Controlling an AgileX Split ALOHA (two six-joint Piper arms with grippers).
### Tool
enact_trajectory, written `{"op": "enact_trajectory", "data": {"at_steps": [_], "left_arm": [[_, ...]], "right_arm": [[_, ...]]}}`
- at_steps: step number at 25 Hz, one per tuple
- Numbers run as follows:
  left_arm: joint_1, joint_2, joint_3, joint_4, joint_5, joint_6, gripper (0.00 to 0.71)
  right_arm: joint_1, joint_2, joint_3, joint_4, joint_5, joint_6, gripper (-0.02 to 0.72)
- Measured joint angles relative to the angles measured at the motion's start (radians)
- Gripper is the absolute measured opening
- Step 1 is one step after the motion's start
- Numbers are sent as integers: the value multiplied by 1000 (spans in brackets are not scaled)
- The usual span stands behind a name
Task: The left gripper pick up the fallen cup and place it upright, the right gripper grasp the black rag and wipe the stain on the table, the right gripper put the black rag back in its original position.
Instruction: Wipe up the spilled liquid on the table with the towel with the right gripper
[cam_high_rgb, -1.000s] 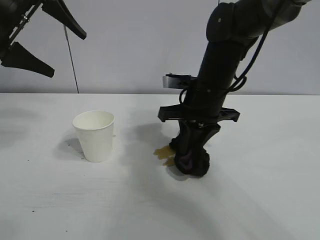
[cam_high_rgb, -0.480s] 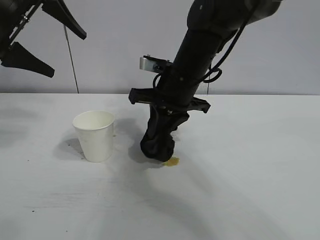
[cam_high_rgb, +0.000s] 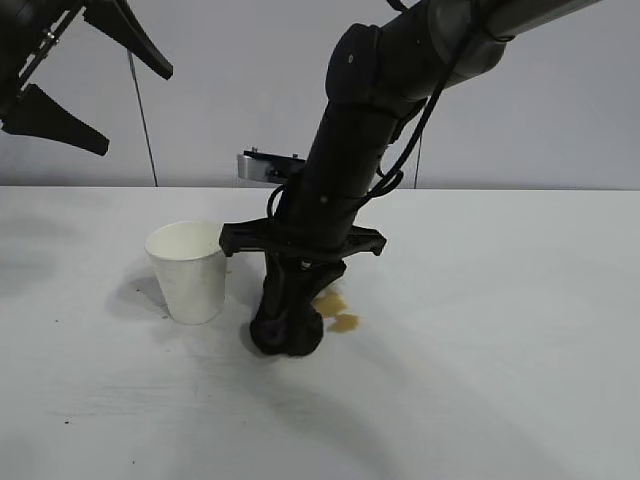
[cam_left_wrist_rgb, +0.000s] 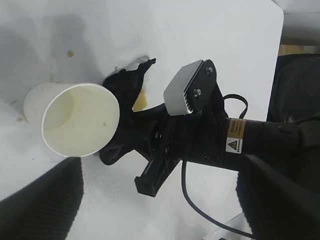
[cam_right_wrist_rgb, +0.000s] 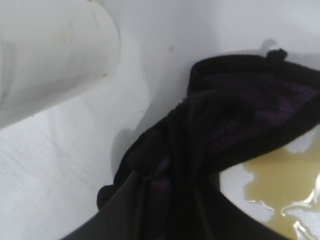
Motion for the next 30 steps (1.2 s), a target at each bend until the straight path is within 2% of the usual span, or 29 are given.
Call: {"op": "enact_trajectory", "data": {"at_steps": [2,4,10,14,24,30], "left_arm": [[0,0,0,0,0,0,603],[0,0,0,0,0,0,603],[0,0,0,0,1,0,603],[0,0,0,0,1,0,603],[0,0,0,0,1,0,603],[0,0,0,0,1,0,603]], "right_arm": [[-2,0,-4,-44,14,31,124],[-17,-1,-5,-63,32,53,124],[-95,-1,-11,-78,80,67,124],[-107,-1,-14,-86,86,71,124],[-25,0,-14,-21,45,23,124],[0,0,-14,-19,40,19,124]]}}
